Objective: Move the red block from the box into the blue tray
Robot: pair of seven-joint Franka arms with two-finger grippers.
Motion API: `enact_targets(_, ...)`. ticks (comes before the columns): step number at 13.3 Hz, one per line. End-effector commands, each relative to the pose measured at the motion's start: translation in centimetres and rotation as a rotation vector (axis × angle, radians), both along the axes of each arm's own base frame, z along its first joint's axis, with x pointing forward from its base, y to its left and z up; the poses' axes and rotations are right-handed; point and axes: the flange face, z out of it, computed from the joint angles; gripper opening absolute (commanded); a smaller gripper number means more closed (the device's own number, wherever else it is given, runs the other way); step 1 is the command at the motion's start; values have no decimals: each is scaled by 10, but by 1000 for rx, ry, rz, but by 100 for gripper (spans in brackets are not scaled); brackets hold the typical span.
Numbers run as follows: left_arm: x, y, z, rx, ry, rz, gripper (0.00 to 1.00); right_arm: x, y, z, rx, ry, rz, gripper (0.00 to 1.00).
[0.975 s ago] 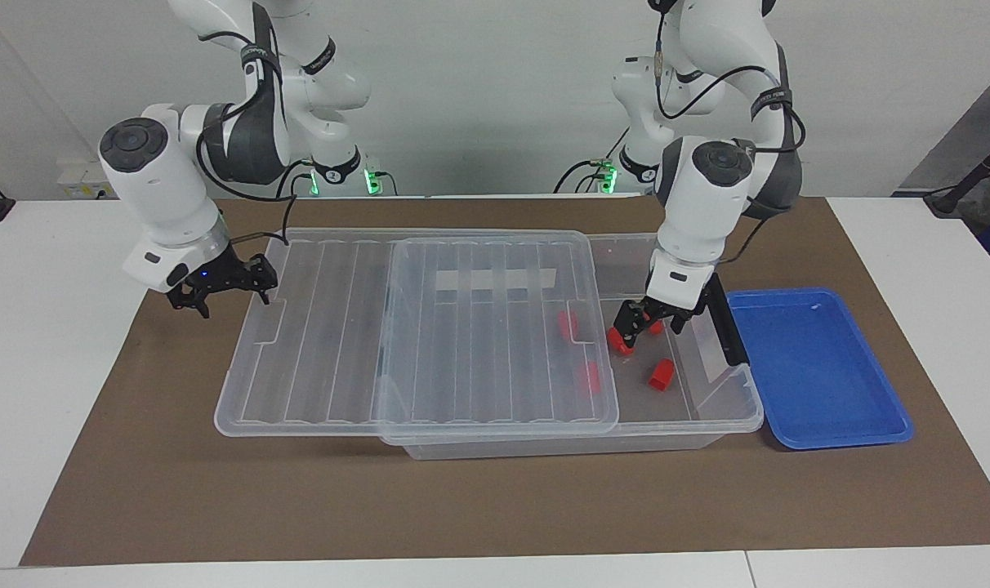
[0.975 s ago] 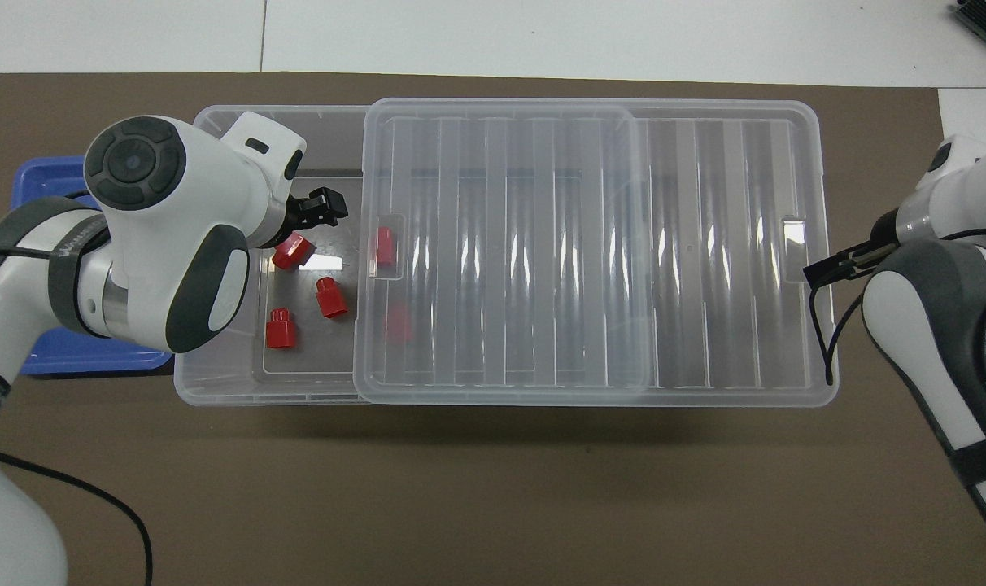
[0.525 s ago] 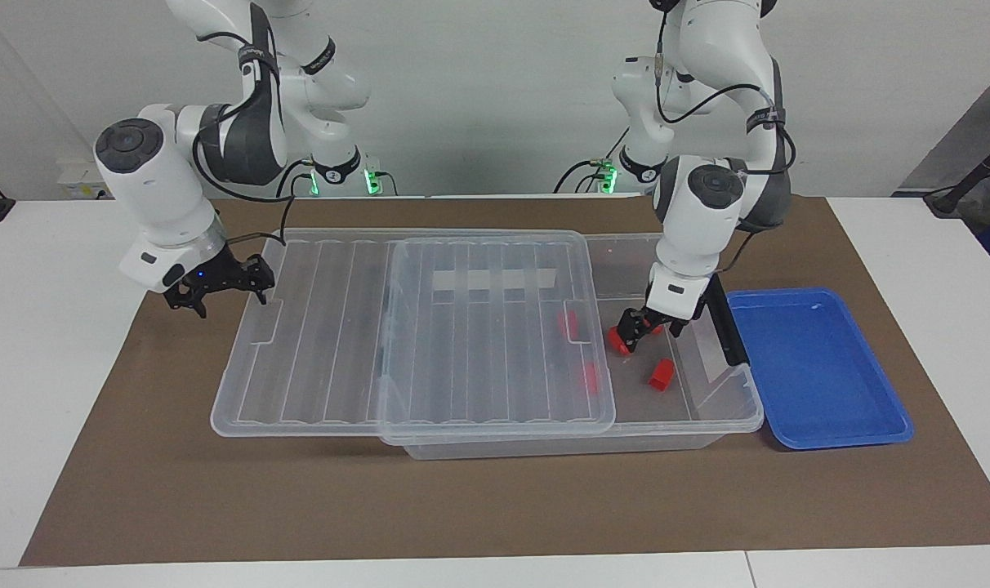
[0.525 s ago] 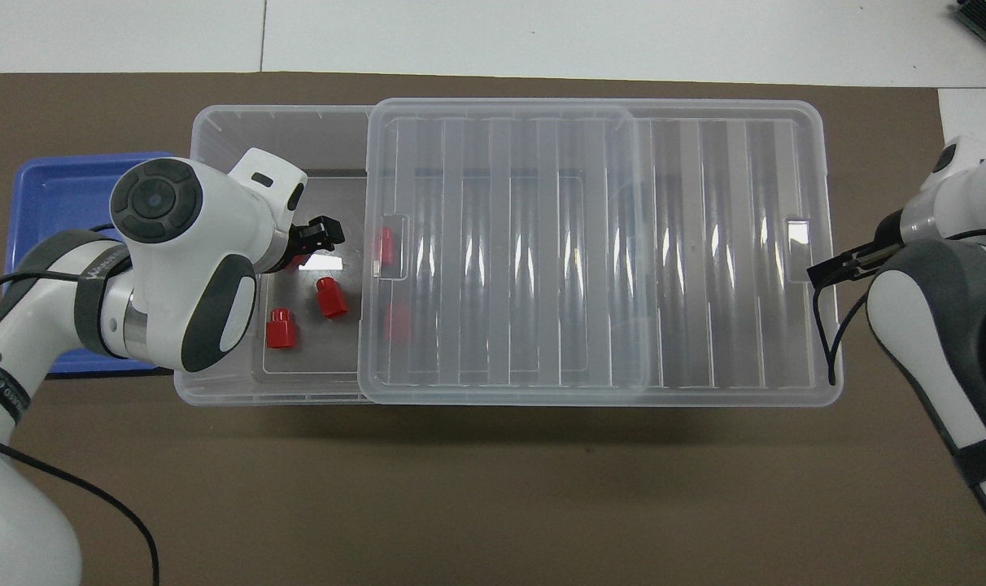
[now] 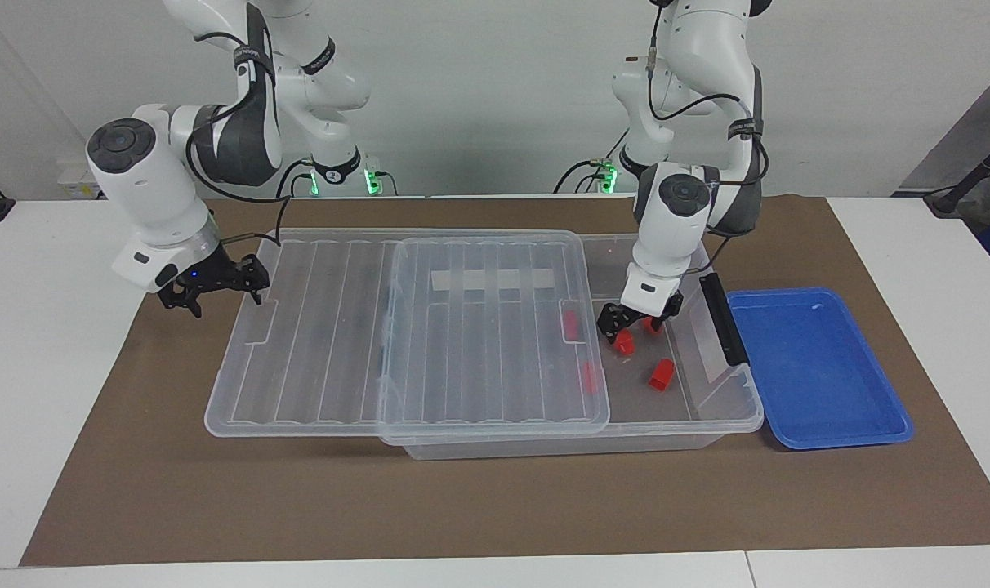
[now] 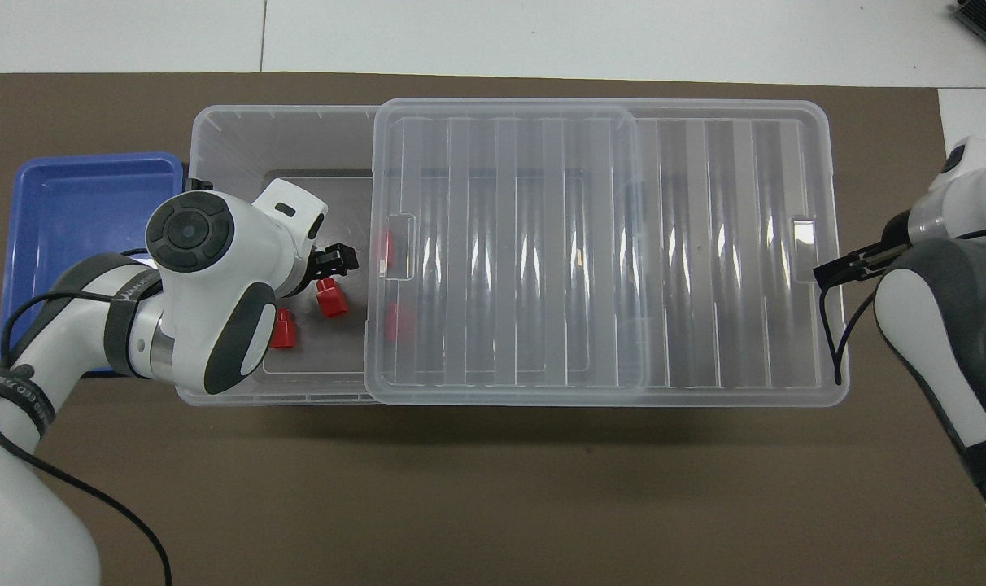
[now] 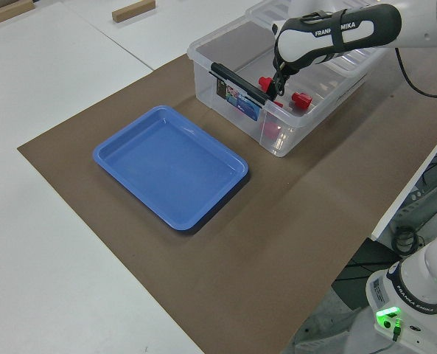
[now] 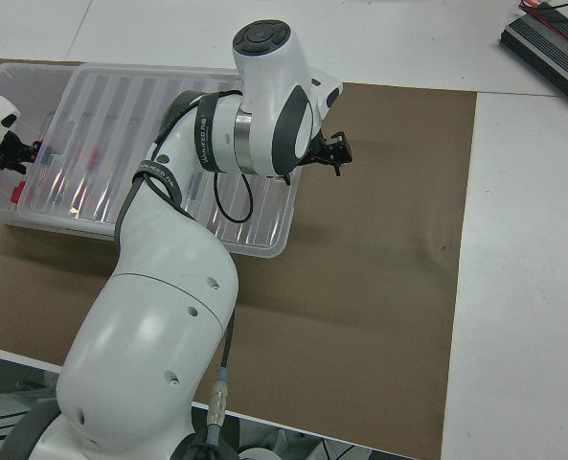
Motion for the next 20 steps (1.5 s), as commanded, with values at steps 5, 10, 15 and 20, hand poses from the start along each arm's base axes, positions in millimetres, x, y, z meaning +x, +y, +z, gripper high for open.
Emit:
enact_targets(5,-20,2,-25,16,-18,-20,99,-15,25,37,-9,-59,-81,100)
enact_targets(10,-17,-11,-43,4,-46,-39,97,-30,59,64,2,-96,-256,100)
enact_targets(15,-17,-12,-42,7,-41,-43,29,-25,81,108,82,-119,-352,100)
enact_targets(20,-17,-13,-40,40,-44,-81,16,-33,93,165,56,-71,-428,100)
